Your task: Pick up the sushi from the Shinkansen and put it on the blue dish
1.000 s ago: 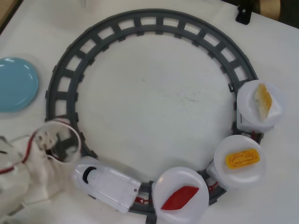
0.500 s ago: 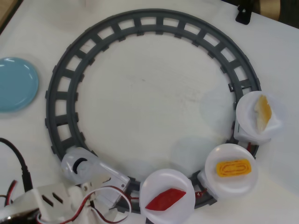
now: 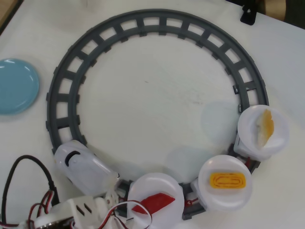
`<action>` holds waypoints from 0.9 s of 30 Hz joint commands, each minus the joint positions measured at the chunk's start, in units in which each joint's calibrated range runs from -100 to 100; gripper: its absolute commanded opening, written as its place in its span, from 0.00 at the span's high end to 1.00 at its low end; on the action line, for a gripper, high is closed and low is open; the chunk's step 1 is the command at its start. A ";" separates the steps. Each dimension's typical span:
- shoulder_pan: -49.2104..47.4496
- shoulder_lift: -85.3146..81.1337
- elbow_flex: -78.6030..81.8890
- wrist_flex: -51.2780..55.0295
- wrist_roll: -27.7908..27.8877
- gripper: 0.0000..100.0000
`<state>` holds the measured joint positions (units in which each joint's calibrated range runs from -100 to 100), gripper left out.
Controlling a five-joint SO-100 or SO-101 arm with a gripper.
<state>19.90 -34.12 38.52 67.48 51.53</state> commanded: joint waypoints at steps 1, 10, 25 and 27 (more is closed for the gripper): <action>0.52 0.07 1.07 -2.64 0.41 0.63; 0.61 0.07 1.25 -2.64 0.72 0.63; 0.34 0.07 8.91 -2.72 0.78 0.64; -0.89 0.07 9.00 -2.72 0.41 0.64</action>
<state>20.88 -34.12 47.48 64.45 51.78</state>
